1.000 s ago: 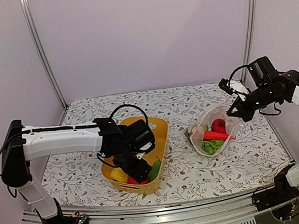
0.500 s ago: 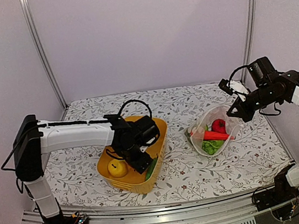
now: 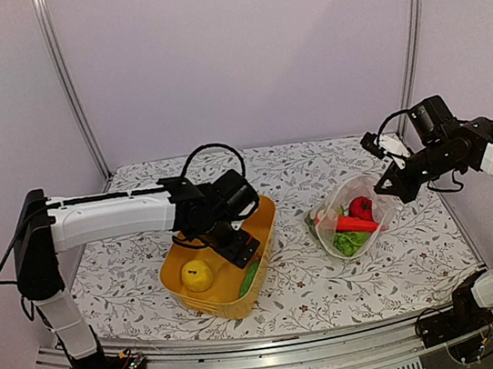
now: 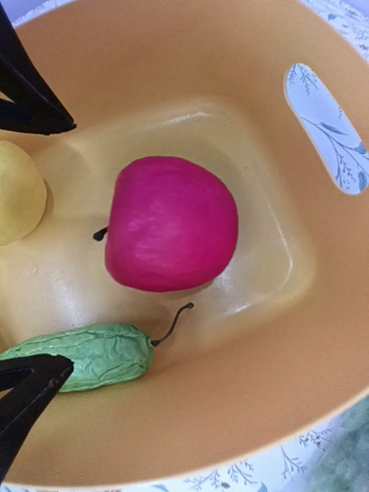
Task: Place the food in the zip-top bag and seal the zipper
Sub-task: Adjust the fake fruit in the bin, then pick up the fake fruit from the bin.
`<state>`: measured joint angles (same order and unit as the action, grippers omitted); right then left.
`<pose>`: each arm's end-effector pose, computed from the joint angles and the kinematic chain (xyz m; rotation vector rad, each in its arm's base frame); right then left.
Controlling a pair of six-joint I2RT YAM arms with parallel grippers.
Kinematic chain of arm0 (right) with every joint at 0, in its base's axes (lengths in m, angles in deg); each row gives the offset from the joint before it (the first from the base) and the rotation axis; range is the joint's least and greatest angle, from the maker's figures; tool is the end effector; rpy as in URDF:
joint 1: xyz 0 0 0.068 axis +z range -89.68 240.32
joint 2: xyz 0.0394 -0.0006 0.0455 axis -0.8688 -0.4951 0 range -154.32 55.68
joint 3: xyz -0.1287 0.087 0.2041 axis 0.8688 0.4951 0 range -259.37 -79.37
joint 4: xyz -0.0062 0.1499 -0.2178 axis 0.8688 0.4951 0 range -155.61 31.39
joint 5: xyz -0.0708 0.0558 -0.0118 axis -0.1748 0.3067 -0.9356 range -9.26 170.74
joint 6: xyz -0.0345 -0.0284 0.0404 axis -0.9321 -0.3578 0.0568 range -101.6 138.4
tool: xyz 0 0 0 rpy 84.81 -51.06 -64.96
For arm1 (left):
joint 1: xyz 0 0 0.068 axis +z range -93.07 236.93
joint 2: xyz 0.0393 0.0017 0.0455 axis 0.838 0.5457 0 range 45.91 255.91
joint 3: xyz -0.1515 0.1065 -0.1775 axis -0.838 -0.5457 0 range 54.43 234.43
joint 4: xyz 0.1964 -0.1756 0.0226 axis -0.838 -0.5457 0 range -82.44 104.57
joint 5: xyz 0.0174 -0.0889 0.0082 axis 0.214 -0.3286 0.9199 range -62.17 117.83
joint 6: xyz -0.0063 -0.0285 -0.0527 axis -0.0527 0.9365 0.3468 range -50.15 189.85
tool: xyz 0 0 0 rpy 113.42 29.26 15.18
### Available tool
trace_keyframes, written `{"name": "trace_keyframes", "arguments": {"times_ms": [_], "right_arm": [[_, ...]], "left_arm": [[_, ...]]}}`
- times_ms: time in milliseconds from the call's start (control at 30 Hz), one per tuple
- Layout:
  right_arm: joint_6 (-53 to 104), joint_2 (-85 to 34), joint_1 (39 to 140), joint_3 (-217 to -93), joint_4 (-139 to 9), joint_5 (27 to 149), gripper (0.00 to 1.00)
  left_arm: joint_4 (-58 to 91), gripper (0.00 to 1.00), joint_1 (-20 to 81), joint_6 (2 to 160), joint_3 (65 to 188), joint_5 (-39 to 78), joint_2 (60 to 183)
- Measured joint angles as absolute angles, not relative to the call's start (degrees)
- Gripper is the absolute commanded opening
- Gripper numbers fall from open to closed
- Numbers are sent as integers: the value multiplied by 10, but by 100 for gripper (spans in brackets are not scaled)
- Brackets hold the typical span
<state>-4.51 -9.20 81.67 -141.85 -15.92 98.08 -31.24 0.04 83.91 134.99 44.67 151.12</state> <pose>0.2161 0.0989 0.2948 -1.0434 2.2248 0.3628 0.2153 -0.3067 0.1930 0.9201 2.5346 0.0557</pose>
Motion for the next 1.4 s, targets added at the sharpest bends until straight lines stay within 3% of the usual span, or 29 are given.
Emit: {"name": "trace_keyframes", "arguments": {"times_ms": [333,533,1067,1400], "right_arm": [[-45,-92,817,-1419,-159,985,0],[-45,-92,816,-1419,-159,985,0],[-45,-92,816,-1419,-159,987,0],[-45,-92,816,-1419,-159,989,0]], "left_arm": [[-266,99,5,862,1320,430,1470],[-221,90,36,866,1325,397,1497],[-193,83,64,906,1328,314,1548],[-200,62,64,913,1350,324,1582]]}}
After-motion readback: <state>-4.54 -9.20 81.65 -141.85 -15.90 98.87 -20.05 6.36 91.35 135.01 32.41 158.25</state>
